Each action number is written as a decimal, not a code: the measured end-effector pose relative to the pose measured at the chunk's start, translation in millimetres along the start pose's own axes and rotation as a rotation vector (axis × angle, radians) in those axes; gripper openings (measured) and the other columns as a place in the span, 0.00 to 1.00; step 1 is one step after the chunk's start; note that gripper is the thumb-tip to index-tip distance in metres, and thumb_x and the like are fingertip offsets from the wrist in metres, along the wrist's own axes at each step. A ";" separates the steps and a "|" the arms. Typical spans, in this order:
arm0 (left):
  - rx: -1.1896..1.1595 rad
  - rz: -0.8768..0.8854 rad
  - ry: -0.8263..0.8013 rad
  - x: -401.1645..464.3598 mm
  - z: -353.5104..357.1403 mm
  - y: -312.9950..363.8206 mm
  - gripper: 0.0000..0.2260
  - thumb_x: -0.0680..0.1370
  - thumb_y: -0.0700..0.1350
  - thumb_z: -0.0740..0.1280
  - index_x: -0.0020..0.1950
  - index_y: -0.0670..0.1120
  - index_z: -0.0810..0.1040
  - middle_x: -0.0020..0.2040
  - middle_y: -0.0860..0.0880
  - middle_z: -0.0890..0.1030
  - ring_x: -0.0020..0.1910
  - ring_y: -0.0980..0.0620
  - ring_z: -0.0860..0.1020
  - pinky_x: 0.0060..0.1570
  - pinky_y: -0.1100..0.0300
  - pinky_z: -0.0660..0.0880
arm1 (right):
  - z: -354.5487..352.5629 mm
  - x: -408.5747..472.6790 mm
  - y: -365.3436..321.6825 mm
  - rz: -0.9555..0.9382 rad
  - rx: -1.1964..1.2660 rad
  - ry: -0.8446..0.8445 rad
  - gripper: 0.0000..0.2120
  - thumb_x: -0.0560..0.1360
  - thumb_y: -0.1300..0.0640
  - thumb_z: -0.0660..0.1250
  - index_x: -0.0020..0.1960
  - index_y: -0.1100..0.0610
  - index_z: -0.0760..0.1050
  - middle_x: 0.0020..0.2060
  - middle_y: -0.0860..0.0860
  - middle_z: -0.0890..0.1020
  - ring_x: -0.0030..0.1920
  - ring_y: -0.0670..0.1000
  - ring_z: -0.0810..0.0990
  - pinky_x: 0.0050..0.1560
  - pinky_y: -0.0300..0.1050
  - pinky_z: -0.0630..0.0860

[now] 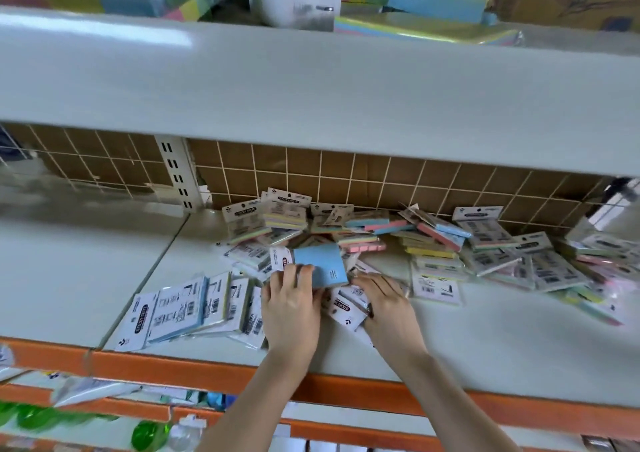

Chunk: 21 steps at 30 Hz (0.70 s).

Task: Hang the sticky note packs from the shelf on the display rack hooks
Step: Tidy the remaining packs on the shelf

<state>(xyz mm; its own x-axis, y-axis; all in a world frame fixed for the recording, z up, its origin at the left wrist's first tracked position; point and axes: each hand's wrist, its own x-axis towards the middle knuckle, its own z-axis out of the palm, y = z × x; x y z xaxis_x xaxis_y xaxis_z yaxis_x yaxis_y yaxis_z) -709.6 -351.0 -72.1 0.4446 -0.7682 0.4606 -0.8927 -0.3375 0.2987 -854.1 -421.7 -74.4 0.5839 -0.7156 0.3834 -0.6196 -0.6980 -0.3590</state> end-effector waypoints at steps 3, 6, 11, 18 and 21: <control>-0.087 -0.009 0.086 -1.1 -2.3 -1.4 0.13 0.69 0.42 0.76 0.52 0.42 0.81 0.48 0.43 0.80 0.45 0.41 0.79 0.43 0.49 0.78 | -2.9 -0.9 -0.7 0.050 0.042 0.017 0.33 0.54 0.77 0.66 0.57 0.58 0.80 0.54 0.52 0.82 0.58 0.55 0.78 0.58 0.40 0.71; -0.190 -0.024 0.171 -1.4 -4.7 -1.8 0.09 0.72 0.40 0.73 0.52 0.42 0.81 0.47 0.43 0.81 0.44 0.43 0.79 0.41 0.50 0.78 | -7.4 -3.0 -1.2 0.152 0.169 0.026 0.34 0.57 0.78 0.63 0.59 0.54 0.79 0.56 0.49 0.81 0.59 0.49 0.74 0.55 0.27 0.64; -0.288 -0.011 0.213 -1.7 -7.8 -4.1 0.06 0.73 0.42 0.72 0.48 0.41 0.81 0.43 0.43 0.81 0.38 0.44 0.80 0.34 0.52 0.78 | -22.4 -4.9 -2.2 0.483 0.548 0.125 0.20 0.75 0.66 0.65 0.52 0.40 0.76 0.36 0.36 0.79 0.29 0.39 0.71 0.30 0.35 0.71; 0.069 -0.015 -0.094 9.6 -5.0 4.0 0.22 0.72 0.48 0.74 0.63 0.43 0.76 0.58 0.40 0.78 0.55 0.38 0.75 0.52 0.46 0.72 | -59.6 -9.4 14.3 0.604 0.635 0.230 0.24 0.79 0.49 0.62 0.29 0.51 0.57 0.18 0.43 0.56 0.20 0.45 0.54 0.21 0.35 0.51; 0.178 -0.005 -0.172 15.5 -7.4 8.4 0.18 0.75 0.51 0.69 0.62 0.44 0.77 0.58 0.42 0.76 0.57 0.40 0.74 0.54 0.47 0.70 | -74.7 -15.1 18.8 0.597 0.667 0.183 0.24 0.80 0.52 0.62 0.28 0.52 0.56 0.18 0.42 0.56 0.20 0.44 0.53 0.22 0.36 0.52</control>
<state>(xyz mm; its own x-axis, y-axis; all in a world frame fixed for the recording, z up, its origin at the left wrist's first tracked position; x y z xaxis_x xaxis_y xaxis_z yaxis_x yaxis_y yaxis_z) -709.7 -361.7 -56.3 0.4434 -0.8424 0.3062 -0.8963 -0.4202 0.1417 -913.8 -422.0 -23.4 0.1358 -0.9871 0.0845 -0.3270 -0.1252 -0.9367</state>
